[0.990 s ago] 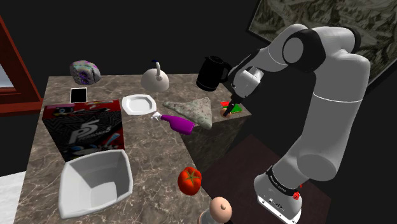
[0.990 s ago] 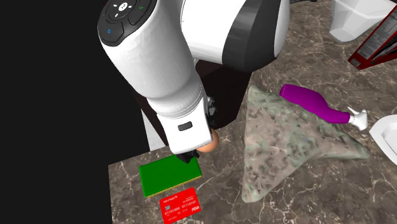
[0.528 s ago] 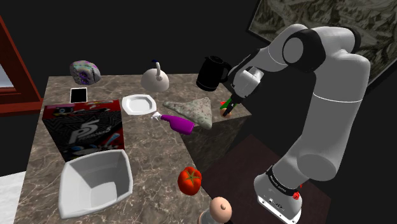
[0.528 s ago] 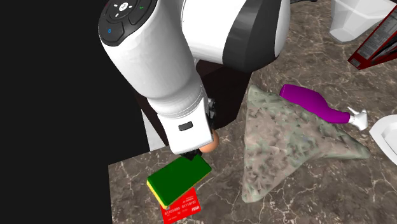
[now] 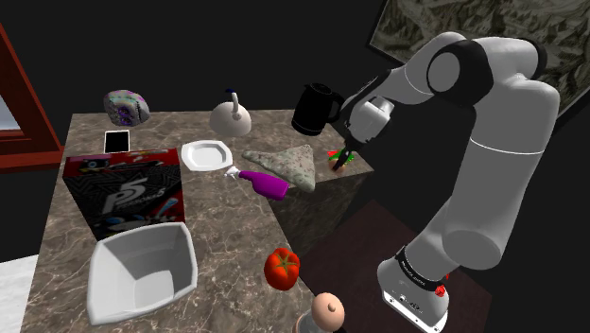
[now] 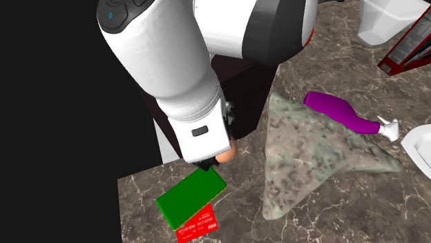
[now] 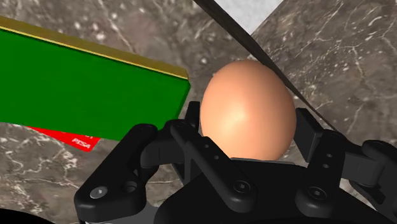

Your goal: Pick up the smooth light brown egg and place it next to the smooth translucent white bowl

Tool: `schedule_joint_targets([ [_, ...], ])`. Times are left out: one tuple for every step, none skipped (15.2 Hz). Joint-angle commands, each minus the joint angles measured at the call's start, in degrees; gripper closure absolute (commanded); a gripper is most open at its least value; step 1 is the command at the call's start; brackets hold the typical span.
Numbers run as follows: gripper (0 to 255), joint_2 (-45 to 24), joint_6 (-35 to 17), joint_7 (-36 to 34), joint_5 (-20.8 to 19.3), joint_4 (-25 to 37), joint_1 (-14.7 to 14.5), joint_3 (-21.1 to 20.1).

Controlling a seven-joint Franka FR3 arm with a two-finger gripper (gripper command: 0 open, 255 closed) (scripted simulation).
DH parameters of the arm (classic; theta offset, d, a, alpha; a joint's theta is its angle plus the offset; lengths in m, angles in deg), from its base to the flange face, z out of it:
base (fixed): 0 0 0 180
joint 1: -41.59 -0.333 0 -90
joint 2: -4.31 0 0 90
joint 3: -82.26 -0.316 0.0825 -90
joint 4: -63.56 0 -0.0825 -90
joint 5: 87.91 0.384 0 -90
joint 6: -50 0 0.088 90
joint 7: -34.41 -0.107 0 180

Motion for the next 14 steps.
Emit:
schedule_joint_targets([
  [255, 1.61, 0.62, -1.62, -1.98, -0.32, -0.84, 1.08],
  [255, 2.43, 0.93, -2.40, -2.97, -0.47, -1.23, 1.62],
  [255, 3.24, 1.25, -3.18, -3.97, -0.60, -1.62, 2.14],
  [255, 4.06, 1.58, -3.98, -4.98, -0.72, -2.00, 2.65],
  [255, 4.88, 1.91, -4.79, -6.00, -0.82, -2.37, 3.15],
  [255, 5.70, 2.24, -5.60, -7.03, -0.91, -2.73, 3.64],
  [255, 6.52, 2.59, -6.43, -8.07, -0.99, -3.08, 4.12],
  [255, 7.35, 2.94, -7.26, -9.11, -1.05, -3.42, 4.58],
  [255, 8.18, 3.30, -8.09, -10.16, -1.10, -3.75, 5.03],
  [255, 9.01, 3.67, -8.93, -11.22, -1.13, -4.06, 5.46],
  [255, 9.84, 4.05, -9.78, -12.28, -1.15, -4.36, 5.86],
  [255, 10.67, 4.44, -10.63, -13.34, -1.15, -4.63, 6.24],
  [255, 11.50, 4.84, -11.48, -14.40, -1.14, -4.89, 6.60],
  [255, 12.33, 5.25, -12.33, -15.45, -1.11, -5.14, 6.93],
])
